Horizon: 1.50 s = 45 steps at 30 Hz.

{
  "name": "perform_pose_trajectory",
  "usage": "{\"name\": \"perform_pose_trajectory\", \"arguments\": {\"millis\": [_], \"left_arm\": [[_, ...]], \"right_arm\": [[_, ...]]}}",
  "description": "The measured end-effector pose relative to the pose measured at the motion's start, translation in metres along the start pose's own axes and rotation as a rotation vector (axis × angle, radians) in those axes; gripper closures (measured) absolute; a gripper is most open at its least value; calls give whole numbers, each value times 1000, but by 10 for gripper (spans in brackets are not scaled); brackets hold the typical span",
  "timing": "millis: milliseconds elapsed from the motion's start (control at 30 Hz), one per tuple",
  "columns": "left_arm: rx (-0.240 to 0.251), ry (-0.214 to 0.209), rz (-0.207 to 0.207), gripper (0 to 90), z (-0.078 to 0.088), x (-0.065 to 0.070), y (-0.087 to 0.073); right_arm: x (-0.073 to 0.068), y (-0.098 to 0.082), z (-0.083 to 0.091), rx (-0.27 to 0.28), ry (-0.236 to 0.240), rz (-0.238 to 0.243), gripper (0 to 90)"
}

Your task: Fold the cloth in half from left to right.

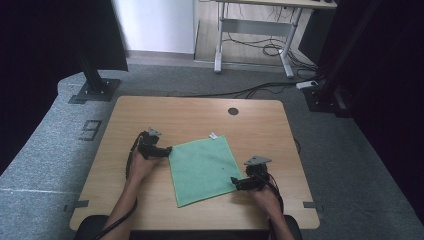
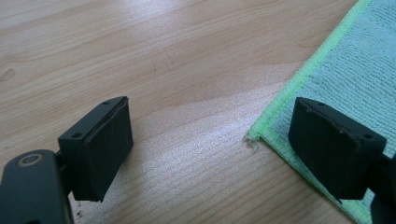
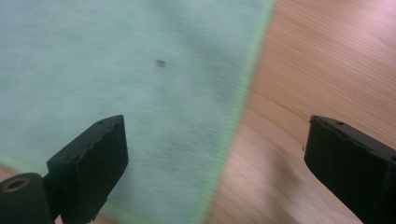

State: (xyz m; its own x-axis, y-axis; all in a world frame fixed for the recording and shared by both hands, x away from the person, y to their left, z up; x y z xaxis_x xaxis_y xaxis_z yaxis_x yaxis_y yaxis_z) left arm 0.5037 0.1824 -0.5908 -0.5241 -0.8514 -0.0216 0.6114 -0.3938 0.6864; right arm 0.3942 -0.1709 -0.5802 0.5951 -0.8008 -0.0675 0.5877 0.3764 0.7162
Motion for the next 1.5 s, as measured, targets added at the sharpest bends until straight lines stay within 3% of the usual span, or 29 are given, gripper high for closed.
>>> {"name": "perform_pose_trajectory", "arguments": {"millis": [200,300,333,367,400,500,533,567,800,967,1100,1167,1233,1267,1300,1433,1467,1500], "left_arm": [[-1,1,2,123,0,0,0],[-2,1,0,123,0,0,0],[-1,1,0,123,0,0,0],[-1,1,0,123,0,0,0],[-1,1,0,123,0,0,0],[0,1,0,123,0,0,0],[1,1,2,123,0,0,0],[1,1,1,123,0,0,0],[0,0,1,124,0,0,0],[2,-2,-1,128,0,0,0],[4,-6,-7,144,0,0,0],[11,-13,-15,163,1,1,0],[26,-33,-35,241,3,4,0],[33,-42,-44,348,3,6,0],[36,-49,-53,394,4,7,0],[49,-67,-66,493,6,13,0],[53,-77,-72,600,6,15,0],[55,-82,-75,600,6,17,0]], "right_arm": [[-37,13,-5,-11,126,88,132],[-64,19,-11,-12,197,127,154],[-80,23,-14,-16,233,153,182],[-80,23,-14,-16,233,153,182],[-89,24,-16,-21,254,166,192],[-118,30,-23,-35,318,204,243],[-134,32,-27,-45,350,227,278],[-134,32,-27,-45,350,227,278],[-191,32,-37,-101,482,362,519],[-203,29,-41,-128,496,394,565],[-205,25,-45,-153,471,421,628],[-204,25,-45,-148,453,433,702],[-202,24,-45,-142,436,434,764],[-201,24,-45,-131,413,443,811],[-201,24,-45,-129,407,446,827],[-201,24,-45,-127,395,441,848],[-200,24,-45,-125,395,436,857],[-200,24,-45,-125,395,436,857]]}}
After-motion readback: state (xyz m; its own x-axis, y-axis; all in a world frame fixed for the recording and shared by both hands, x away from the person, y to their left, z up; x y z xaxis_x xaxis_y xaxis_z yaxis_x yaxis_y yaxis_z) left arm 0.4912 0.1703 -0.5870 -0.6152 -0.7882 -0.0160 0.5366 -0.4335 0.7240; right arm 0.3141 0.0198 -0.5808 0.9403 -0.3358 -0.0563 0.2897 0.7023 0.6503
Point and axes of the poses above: each handheld gripper's, and its own axes: z roughly backward along the jaws, y roughly out of its top, x roughly to its right, the point moved 6 cm from there along -z, roughly forward along the jaws, and after that the axes turned 3 degrees about -z, right-handed, at the moved point
